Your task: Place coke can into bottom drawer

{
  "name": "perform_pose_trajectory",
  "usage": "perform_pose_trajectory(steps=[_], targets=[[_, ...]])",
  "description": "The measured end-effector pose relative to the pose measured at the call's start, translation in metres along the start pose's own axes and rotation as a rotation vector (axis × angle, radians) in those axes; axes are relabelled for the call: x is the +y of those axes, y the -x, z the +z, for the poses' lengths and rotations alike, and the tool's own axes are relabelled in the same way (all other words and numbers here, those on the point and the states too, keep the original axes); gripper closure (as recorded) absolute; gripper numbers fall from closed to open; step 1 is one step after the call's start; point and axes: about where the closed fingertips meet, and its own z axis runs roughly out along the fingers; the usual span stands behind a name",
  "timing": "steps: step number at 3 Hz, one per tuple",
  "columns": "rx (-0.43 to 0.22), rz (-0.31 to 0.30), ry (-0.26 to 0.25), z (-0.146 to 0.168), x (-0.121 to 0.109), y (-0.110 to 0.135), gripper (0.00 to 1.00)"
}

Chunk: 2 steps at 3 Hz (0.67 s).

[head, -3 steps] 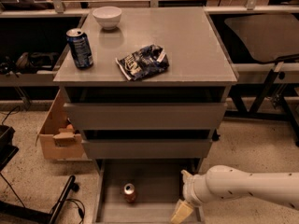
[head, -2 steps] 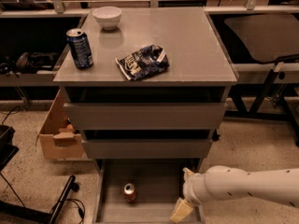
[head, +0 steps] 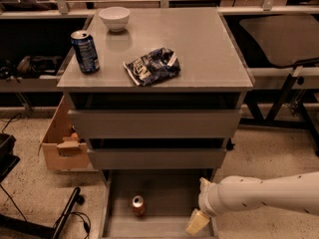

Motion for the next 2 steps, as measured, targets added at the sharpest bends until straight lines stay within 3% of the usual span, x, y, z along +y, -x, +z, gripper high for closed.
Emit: perform_pose_trajectory(steps=[1, 2], targets=[[0.129, -0.036, -0.081, -0.025, -0.021, -0.025, 0.00], [0.222, -0.080, -0.114, -0.046, -0.039, -0.040, 0.00]])
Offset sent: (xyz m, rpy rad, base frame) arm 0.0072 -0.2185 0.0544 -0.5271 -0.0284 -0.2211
